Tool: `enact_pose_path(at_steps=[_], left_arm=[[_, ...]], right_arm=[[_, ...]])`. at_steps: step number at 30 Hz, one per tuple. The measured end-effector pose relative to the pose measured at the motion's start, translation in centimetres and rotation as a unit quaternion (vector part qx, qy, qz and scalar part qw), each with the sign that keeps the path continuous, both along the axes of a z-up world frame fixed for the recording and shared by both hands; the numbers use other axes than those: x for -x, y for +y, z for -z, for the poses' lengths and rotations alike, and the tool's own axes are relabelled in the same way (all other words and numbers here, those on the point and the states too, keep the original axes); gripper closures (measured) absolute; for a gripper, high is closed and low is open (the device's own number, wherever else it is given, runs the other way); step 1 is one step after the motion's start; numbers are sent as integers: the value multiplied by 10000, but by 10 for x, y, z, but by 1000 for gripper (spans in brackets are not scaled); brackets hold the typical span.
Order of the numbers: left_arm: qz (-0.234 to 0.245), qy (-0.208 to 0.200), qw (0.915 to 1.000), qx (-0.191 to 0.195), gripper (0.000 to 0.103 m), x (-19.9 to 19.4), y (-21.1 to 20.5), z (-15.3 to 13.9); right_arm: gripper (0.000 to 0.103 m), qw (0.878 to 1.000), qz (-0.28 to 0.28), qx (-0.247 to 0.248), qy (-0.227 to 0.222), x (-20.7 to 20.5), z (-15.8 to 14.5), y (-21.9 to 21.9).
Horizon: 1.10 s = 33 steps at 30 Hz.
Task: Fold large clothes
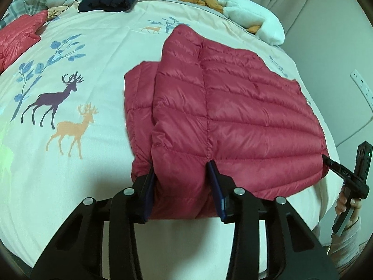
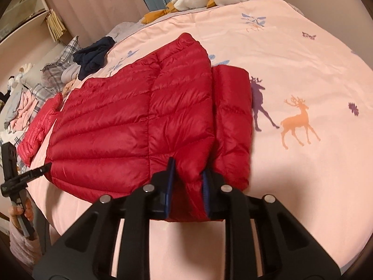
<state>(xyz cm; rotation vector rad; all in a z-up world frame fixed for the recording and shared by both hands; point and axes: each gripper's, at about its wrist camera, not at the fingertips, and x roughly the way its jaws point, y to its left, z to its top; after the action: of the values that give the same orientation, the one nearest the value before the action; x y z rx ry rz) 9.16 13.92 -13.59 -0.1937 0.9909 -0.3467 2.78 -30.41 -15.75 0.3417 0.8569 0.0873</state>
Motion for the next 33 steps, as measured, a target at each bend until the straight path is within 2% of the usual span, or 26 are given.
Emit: enact_pose_path(at_steps=[4,7,10,13,17,22,25,29,30,33], left_arm=[[27,43,10000,-23,61,4,2,1],[-119,41,9999,47,58,2,7,-2],[-311,-284,9990,-167,57,9,7,-18],[-318,-677,9966,-345,47,16,1,-38],[-150,-939,9945,-435,45,18,-18,-50],[135,-1045,9929,-550,45,12,-51,-49],[271,-1067,9916,-675,45,7,-67,-44],[355,-780,9928,-837,45,-1,-76,-24],[400,-691,9931,-856,41,-2,-76,-17],[465,-511,9946,-768,38,-3,-72,-6]], right_arm=[[78,10000,84,4,14,-3,-3,-3],[69,9989,229,255,-322,4,-24,-1],[55,9965,202,370,-728,10,-44,6],[54,9954,-88,379,-877,6,-53,24],[49,9930,-471,564,-920,-4,-55,56],[49,9891,-746,954,-834,-15,-45,91],[48,9883,-862,1144,-522,-26,-26,100],[47,9887,-947,1132,-272,-26,-7,101],[47,9883,-992,1137,-220,-25,-4,101],[47,9884,-1060,1074,-153,-25,-6,99]])
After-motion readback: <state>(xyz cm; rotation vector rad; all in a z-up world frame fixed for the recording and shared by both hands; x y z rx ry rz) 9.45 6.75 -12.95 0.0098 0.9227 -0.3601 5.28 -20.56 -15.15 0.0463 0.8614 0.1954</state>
